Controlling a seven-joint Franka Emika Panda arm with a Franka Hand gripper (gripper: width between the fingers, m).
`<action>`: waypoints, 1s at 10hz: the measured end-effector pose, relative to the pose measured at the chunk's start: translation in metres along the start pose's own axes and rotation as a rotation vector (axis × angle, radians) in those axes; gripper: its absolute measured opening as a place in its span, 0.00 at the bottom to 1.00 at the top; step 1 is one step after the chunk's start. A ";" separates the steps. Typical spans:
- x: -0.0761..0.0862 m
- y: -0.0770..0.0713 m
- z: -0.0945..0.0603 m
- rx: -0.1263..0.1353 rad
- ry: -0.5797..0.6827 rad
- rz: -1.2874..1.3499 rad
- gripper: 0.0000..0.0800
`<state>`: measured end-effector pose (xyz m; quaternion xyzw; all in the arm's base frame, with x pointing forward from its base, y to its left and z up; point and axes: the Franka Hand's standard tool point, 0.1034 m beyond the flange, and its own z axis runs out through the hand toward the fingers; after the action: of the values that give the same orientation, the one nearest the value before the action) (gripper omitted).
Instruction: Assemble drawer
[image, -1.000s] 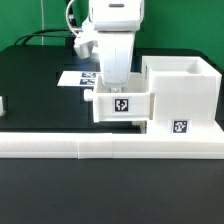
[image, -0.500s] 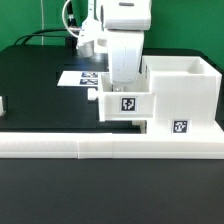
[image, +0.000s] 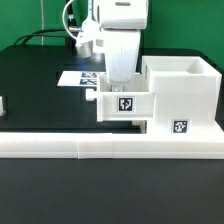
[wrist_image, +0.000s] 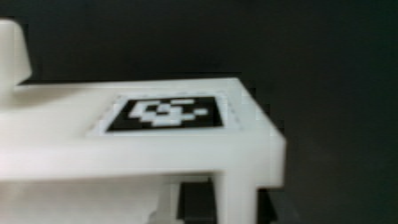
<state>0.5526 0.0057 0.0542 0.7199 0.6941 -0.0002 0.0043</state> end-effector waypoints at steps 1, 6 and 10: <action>0.004 0.000 0.000 0.007 -0.002 0.004 0.05; 0.007 0.000 0.000 0.016 -0.003 -0.001 0.05; 0.009 -0.001 0.001 0.017 -0.004 0.018 0.13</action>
Offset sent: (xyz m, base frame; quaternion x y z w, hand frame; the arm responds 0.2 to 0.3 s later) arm 0.0023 0.0099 -0.0106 0.0157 0.0158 -0.0122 0.9997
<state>0.5518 0.0150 0.0535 0.7261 0.6876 -0.0076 -0.0005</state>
